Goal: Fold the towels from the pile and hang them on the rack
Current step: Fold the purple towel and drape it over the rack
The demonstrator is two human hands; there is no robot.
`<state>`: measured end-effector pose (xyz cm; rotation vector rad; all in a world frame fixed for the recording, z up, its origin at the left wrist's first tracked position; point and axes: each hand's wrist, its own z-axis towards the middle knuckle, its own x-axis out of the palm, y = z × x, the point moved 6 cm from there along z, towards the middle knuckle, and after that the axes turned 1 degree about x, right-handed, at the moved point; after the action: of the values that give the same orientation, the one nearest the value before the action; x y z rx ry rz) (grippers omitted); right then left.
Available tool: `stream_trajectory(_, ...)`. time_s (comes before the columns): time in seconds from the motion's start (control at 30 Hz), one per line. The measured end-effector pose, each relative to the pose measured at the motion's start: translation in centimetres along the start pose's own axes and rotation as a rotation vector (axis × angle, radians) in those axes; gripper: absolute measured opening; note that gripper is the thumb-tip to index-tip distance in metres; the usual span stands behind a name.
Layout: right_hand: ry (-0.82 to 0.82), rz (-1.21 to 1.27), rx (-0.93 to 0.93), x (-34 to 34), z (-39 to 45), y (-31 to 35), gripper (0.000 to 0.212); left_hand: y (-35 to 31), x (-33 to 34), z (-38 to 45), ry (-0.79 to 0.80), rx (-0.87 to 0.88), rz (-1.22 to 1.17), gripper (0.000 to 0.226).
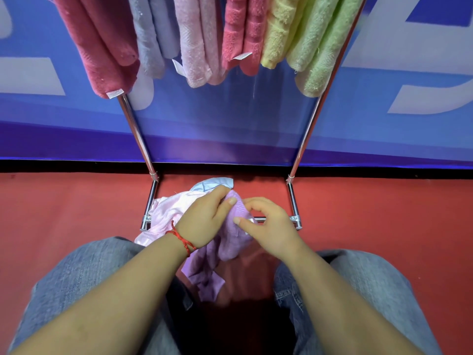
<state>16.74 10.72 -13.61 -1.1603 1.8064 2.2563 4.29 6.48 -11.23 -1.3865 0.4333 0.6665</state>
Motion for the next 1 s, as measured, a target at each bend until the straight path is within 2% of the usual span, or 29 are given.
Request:
stream_trajectory(0.1, 0.088, -0.175, 0.070, 0.9, -0.2, -1.2, 0.045, 0.2, -0.2, 0.0, -0.040, -0.018, -0.020, 0.033)
stream_trajectory(0.17, 0.023, -0.227, 0.114, 0.5, -0.3, -1.4, 0.052, 0.8, -1.1, 0.3, -0.127, -0.056, -0.025, 0.037)
stream_trajectory(0.23, -0.107, -0.270, 0.137, -0.7, -0.3, -1.2, 0.057, 1.6, -2.1, 0.4, -0.222, -0.107, -0.022, 0.032)
stream_trajectory(0.33, -0.130, -0.398, 0.181, -1.9, -0.1, -1.6, 0.046, 2.9, -3.3, 0.4, -0.308, -0.208, 0.006, 0.019)
stream_trajectory(0.47, -0.081, -0.549, 0.239, -2.2, -0.4, -2.0, 0.047, 4.2, -4.1, -0.1, -0.342, -0.288, 0.102, 0.019)
stream_trajectory(0.57, -0.060, -0.614, 0.312, -2.4, -0.3, -2.4, 0.025, 4.0, -4.2, -0.5, -0.335, -0.244, 0.141, 0.020)
stream_trajectory(0.7, 0.033, -0.701, 0.389, -1.4, -0.4, -2.9, 0.036, 2.1, -3.8, -0.8, -0.291, -0.086, 0.140, 0.025)
stream_trajectory(0.8, 0.030, -0.659, 0.353, -1.4, -0.4, -2.5, 0.032, 1.9, -4.1, -0.9, -0.312, -0.073, 0.127, 0.025)
stream_trajectory(0.9, -0.130, -0.397, 0.301, -2.3, -0.4, -2.0, 0.015, 2.7, -4.7, -1.0, -0.382, -0.141, 0.133, 0.022)
stream_trajectory(1.0, -0.283, -0.132, 0.283, -3.0, -0.6, -2.0, 0.035, 3.2, -4.8, -0.9, -0.414, -0.200, 0.126, 0.019)
